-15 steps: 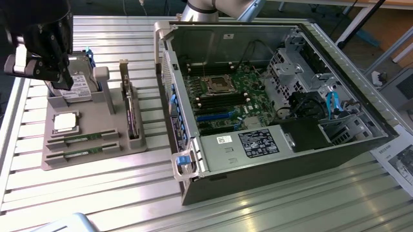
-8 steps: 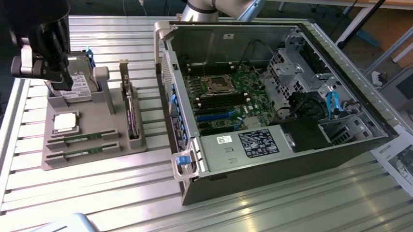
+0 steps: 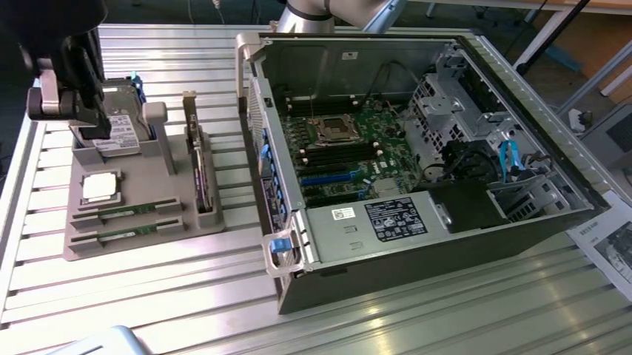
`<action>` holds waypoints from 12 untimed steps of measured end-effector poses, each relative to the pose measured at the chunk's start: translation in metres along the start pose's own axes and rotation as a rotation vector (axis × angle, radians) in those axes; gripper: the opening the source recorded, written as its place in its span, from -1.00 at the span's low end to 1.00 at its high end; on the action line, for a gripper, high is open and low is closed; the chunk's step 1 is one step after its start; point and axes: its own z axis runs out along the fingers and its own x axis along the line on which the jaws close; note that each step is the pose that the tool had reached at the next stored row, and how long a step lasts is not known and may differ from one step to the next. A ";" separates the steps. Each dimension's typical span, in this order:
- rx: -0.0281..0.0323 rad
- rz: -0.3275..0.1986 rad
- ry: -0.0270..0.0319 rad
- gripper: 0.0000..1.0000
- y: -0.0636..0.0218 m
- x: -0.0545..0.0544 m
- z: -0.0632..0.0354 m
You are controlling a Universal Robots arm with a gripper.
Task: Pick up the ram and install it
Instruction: 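Pick up the ram and move it above insertion slot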
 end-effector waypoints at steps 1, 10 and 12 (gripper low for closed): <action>-0.0001 -0.004 0.0002 -0.80 0.0000 0.000 0.0000; -0.0001 -0.005 0.0003 -0.80 0.0000 0.000 0.0000; -0.0001 -0.007 0.0004 -0.80 0.0000 0.000 0.0000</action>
